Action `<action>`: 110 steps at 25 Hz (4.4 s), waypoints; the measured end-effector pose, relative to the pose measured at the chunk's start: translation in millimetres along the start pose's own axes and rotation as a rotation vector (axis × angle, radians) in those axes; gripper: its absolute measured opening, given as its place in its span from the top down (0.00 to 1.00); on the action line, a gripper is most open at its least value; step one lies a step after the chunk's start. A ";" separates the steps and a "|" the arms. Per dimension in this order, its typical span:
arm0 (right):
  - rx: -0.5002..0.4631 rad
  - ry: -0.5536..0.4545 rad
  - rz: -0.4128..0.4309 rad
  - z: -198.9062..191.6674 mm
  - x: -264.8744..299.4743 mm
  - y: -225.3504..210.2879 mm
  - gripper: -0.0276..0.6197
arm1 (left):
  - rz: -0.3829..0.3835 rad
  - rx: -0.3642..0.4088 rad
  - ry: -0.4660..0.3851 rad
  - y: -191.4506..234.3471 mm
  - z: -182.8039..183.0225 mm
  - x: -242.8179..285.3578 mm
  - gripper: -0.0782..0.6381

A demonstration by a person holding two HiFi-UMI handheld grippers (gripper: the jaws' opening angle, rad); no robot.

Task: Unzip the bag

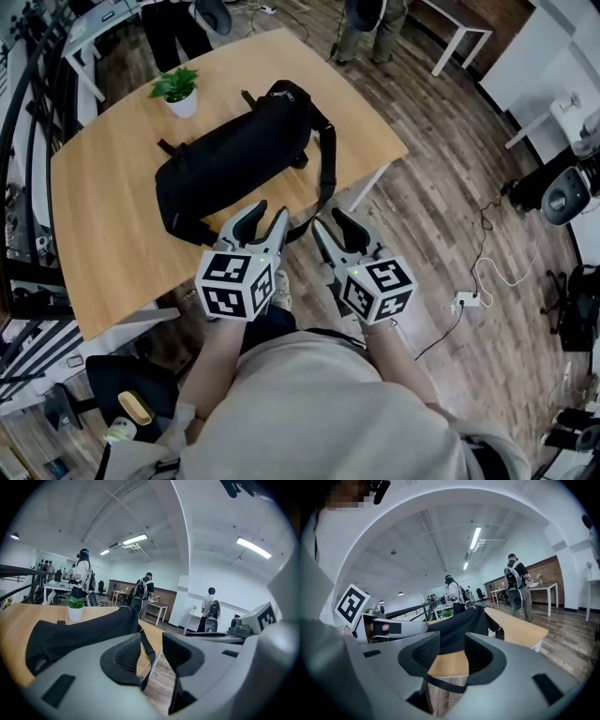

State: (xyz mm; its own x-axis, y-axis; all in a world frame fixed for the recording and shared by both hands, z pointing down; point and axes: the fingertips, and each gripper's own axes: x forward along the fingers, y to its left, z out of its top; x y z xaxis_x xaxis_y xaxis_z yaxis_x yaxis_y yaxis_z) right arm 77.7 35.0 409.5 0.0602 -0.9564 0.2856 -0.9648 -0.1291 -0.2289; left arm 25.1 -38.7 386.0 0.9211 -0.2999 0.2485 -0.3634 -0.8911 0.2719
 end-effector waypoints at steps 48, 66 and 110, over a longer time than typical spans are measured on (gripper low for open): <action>0.046 0.076 0.148 103.7 235.9 -137.7 0.67 | 0.098 -0.083 -0.007 119.8 104.1 183.4 0.71; 0.092 0.208 0.386 75.9 253.3 -141.7 0.71 | 0.043 0.061 0.239 123.4 92.5 230.5 0.71; 0.054 0.220 0.425 86.5 271.3 -144.0 0.82 | -0.103 0.953 0.447 101.2 67.7 229.9 0.87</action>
State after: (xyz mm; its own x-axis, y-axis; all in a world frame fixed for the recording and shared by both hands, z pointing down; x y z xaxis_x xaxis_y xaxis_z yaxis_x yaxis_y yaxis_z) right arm 255.1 -228.5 439.4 -0.3980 -0.8500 0.3451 -0.8772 0.2424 -0.4145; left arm 209.5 -220.8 407.7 0.7356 -0.2278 0.6379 0.1515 -0.8625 -0.4828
